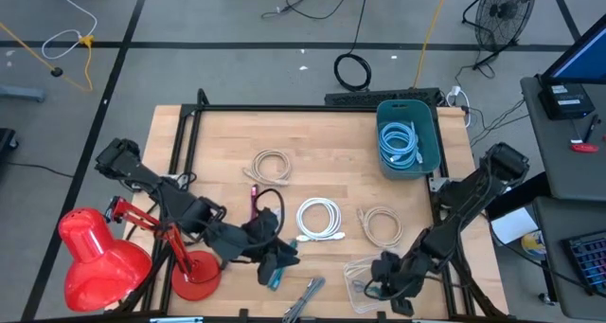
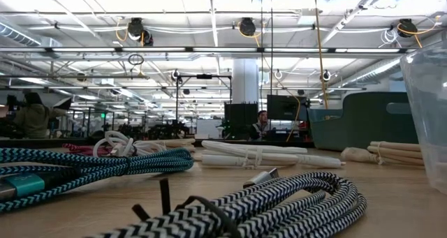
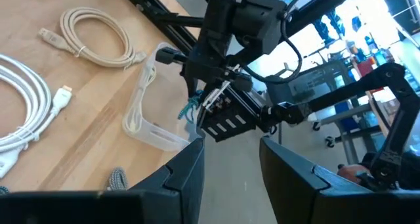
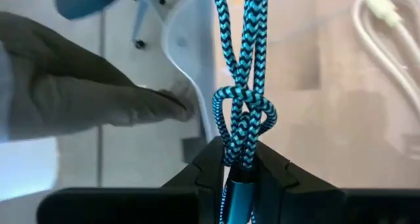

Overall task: Pick & Place USB Port
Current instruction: Put the top blue charger cable into the transparent bin

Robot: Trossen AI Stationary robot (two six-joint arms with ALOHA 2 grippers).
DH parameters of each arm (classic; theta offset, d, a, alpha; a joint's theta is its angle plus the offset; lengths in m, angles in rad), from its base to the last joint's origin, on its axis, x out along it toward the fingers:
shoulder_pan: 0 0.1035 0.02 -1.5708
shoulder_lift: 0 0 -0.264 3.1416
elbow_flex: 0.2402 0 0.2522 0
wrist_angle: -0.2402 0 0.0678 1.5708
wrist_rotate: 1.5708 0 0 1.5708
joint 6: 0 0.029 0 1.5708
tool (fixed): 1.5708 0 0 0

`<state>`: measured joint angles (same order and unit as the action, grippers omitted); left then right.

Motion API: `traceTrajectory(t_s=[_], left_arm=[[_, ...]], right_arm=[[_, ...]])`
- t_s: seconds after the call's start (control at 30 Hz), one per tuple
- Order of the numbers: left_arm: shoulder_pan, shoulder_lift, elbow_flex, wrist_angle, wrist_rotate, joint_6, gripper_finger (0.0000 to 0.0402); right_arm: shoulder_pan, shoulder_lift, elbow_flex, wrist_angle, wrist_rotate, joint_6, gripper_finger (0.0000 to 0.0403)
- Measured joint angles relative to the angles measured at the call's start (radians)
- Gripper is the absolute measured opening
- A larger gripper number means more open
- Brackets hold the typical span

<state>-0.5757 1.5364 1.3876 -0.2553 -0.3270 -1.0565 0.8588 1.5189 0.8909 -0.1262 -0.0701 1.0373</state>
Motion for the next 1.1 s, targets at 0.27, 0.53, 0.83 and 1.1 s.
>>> traceTrajectory(t_s=[0.27, 0.53, 0.83, 1.1], left_arm=[[-0.012, 0.0, 0.0, -0.005, -0.019, -0.019, 0.0147], [-0.013, 0.0, 0.0, -0.006, -0.02, -0.026, 0.0147], [-0.013, 0.0, 0.0, -0.012, -0.034, -0.026, 0.0147], [-0.013, 0.0, 0.0, -0.012, -0.041, -0.019, 0.0147]], right_arm=[[-0.001, 0.0, 0.0, -0.179, -0.005, -0.074, 0.0043], [-0.02, 0.0, 0.0, -0.217, 0.016, -0.158, 0.0043], [-0.021, 0.0, 0.0, -0.227, -0.039, -0.19, 0.0044], [-0.023, 0.0, 0.0, -0.231, -0.037, -0.213, 0.0051]])
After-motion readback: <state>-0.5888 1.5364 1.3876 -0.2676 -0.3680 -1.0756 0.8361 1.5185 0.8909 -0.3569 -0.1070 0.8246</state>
